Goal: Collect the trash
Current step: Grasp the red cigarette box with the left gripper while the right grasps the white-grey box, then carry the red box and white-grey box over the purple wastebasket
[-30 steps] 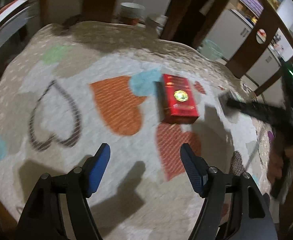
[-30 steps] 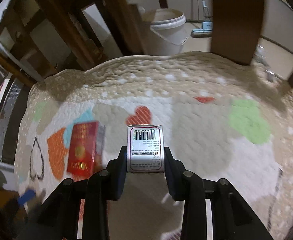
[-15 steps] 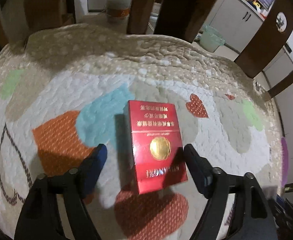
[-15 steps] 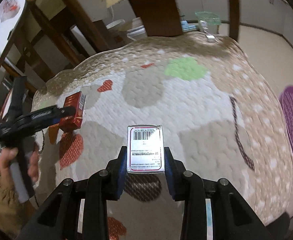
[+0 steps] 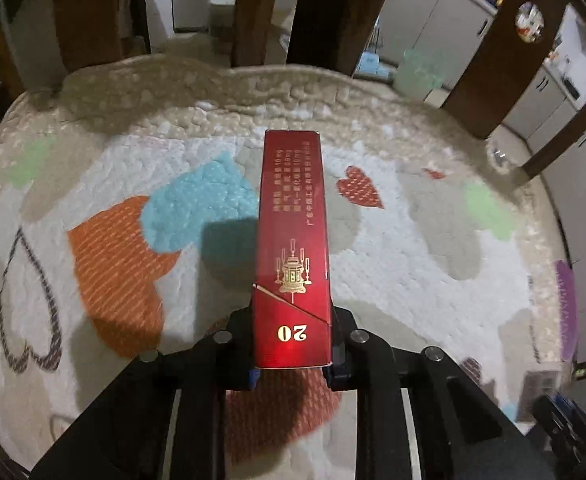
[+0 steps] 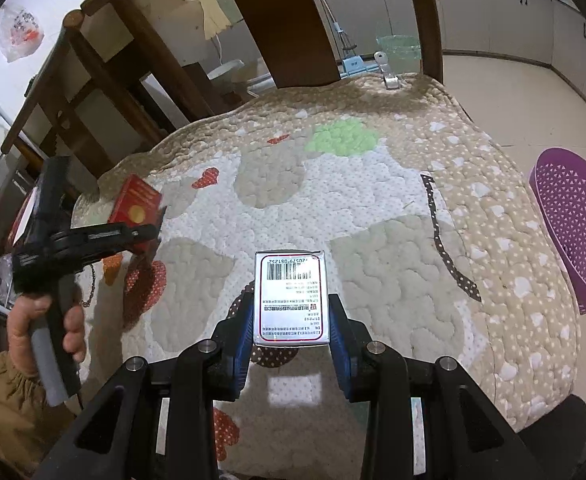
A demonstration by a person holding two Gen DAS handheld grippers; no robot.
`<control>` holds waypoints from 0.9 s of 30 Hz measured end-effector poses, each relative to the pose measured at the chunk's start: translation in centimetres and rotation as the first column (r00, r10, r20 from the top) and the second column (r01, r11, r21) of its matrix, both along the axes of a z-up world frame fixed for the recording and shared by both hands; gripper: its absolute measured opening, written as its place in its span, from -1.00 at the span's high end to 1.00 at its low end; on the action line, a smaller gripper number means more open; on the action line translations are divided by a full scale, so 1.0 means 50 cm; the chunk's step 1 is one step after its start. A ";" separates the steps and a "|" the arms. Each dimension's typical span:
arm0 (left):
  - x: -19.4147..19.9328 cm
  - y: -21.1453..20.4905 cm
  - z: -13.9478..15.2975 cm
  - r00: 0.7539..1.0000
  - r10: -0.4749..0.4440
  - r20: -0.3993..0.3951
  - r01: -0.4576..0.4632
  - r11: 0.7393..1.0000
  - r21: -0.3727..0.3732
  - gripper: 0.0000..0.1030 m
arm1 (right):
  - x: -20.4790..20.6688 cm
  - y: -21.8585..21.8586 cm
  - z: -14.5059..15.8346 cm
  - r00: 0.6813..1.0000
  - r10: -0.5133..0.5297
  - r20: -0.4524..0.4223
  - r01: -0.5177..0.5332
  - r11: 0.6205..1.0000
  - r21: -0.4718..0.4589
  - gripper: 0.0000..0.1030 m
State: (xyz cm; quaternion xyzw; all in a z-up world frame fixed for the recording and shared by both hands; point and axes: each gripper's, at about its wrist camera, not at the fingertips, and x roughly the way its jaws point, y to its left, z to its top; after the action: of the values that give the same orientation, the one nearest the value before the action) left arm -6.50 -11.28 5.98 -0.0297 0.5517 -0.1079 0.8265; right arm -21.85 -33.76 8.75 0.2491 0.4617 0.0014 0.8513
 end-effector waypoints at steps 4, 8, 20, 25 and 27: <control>-0.070 0.008 0.050 1.000 -0.017 0.024 0.018 1.000 -0.026 0.58 | -0.012 -0.003 -0.003 1.000 -0.010 0.004 0.010 1.000 0.016 0.29; -0.141 -0.005 0.098 0.996 -0.053 0.071 0.053 0.999 -0.006 0.58 | -0.025 -0.003 -0.006 1.000 -0.019 0.004 0.019 0.999 0.027 0.29; -0.290 -0.057 0.130 0.983 -0.139 0.123 0.124 0.985 0.122 0.58 | -0.074 0.004 0.012 0.998 -0.046 0.031 0.046 0.999 0.028 0.29; -0.317 -0.084 0.095 0.981 -0.183 0.072 0.170 0.973 0.156 0.58 | -0.089 0.025 0.008 0.999 -0.033 0.029 0.033 0.999 0.000 0.29; -0.321 -0.089 0.083 0.980 -0.192 0.053 0.180 0.969 0.168 0.58 | -0.092 0.031 0.006 0.999 -0.027 0.030 0.027 1.000 -0.013 0.29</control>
State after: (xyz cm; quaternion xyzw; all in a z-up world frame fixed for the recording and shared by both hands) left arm -22.54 -15.73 10.15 0.0933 0.5301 -0.1406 0.8310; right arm -26.46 -32.22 9.04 0.2496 0.4453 -0.0096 0.8598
